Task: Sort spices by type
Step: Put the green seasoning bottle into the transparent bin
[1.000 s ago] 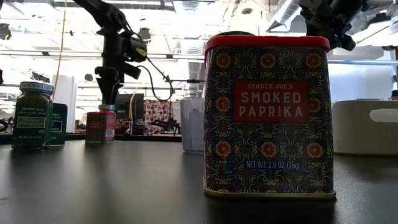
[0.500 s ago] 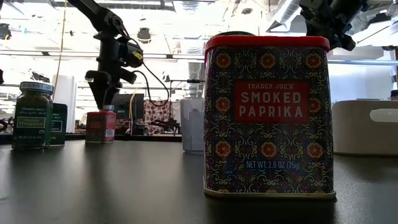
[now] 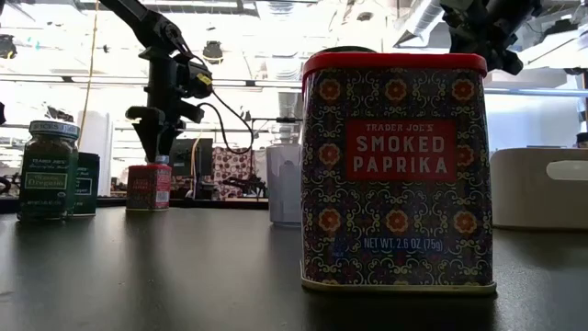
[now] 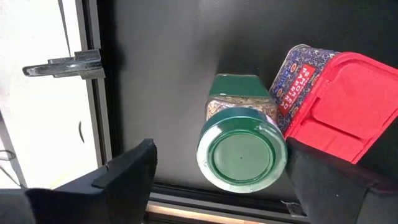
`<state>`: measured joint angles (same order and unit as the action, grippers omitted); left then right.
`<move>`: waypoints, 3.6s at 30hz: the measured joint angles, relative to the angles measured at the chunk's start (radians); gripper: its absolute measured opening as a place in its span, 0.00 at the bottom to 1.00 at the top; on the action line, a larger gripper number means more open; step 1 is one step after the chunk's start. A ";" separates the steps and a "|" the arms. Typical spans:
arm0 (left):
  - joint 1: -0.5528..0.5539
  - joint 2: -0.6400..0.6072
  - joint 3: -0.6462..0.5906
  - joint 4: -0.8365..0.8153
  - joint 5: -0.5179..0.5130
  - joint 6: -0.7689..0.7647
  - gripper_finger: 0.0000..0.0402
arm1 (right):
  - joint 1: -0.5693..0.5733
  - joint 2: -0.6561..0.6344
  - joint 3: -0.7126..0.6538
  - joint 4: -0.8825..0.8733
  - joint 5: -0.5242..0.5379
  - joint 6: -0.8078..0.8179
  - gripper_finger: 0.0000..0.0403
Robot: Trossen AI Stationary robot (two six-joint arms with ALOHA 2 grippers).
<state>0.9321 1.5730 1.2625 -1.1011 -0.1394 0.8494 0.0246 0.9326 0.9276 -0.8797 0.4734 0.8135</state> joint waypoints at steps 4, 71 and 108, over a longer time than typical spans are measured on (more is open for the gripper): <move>0.000 0.000 0.000 0.000 0.000 -0.001 0.77 | 0.000 0.007 0.000 0.000 0.000 0.000 0.28; -0.292 -0.003 0.163 -0.065 0.053 -0.844 0.51 | 0.000 0.044 0.000 -0.001 0.000 -0.036 0.28; -0.380 0.511 1.007 -0.134 0.162 -0.438 0.51 | 0.002 0.043 0.000 -0.002 -0.001 -0.040 0.28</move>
<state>0.5521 2.0844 2.2696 -1.2347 0.0221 0.4110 0.0262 0.9760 0.9276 -0.8812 0.4721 0.7734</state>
